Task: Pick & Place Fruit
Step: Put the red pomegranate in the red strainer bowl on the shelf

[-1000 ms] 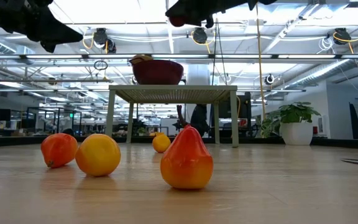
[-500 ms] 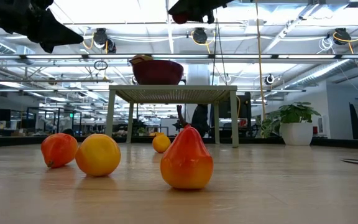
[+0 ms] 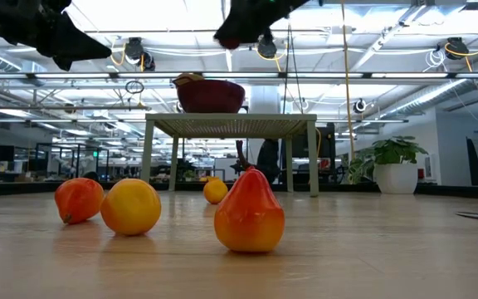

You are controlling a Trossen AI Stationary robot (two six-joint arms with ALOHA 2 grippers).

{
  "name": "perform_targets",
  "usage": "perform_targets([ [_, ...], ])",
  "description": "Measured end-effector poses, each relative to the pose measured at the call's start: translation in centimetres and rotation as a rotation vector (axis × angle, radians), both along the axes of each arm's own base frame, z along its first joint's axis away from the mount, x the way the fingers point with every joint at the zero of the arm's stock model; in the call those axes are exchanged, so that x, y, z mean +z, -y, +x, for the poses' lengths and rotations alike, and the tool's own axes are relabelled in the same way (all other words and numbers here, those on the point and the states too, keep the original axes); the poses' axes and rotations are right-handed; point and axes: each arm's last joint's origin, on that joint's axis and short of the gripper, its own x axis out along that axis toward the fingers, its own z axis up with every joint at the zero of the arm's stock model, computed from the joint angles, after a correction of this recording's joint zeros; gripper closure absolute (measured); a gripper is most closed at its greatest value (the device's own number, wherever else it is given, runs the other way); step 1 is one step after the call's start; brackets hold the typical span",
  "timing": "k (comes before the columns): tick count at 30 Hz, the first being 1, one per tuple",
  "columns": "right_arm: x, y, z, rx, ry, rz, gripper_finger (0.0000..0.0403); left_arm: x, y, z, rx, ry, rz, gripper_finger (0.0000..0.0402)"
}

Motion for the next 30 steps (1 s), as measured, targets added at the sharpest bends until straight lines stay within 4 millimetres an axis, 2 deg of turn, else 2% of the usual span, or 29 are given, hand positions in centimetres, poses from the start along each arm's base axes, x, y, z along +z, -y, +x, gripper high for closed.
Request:
perform_targets([
  [3, -0.2, 0.6, 1.6, 0.009, -0.077, -0.013, 0.0202, 0.0, 0.0, 0.0, 0.0, -0.001, 0.003, 0.038],
  [9, -0.3, 1.6, 2.6, 0.021, -0.199, 0.03, 0.0202, 0.0, 0.0, 0.0, 0.0, -0.003, 0.007, 0.038],
  [11, -0.8, 1.8, 2.5, 0.02, -0.25, 0.049, 0.0202, 0.0, 0.0, 0.0, 0.0, -0.002, 0.006, 0.038],
  [15, -1.0, 2.0, 2.3, 0.031, -0.235, 0.069, 0.0202, 0.0, 0.0, 0.0, 0.0, -0.004, 0.009, 0.038],
  [19, -2.2, 2.1, 2.4, 0.029, -0.275, 0.09, 0.0202, 0.0, 0.0, 0.0, 0.0, -0.004, 0.009, 0.038],
  [30, -3.4, 2.1, 2.7, 0.055, -0.26, 0.065, 0.019, 0.0, 0.0, 0.0, 0.001, -0.003, 0.006, 0.038],
])
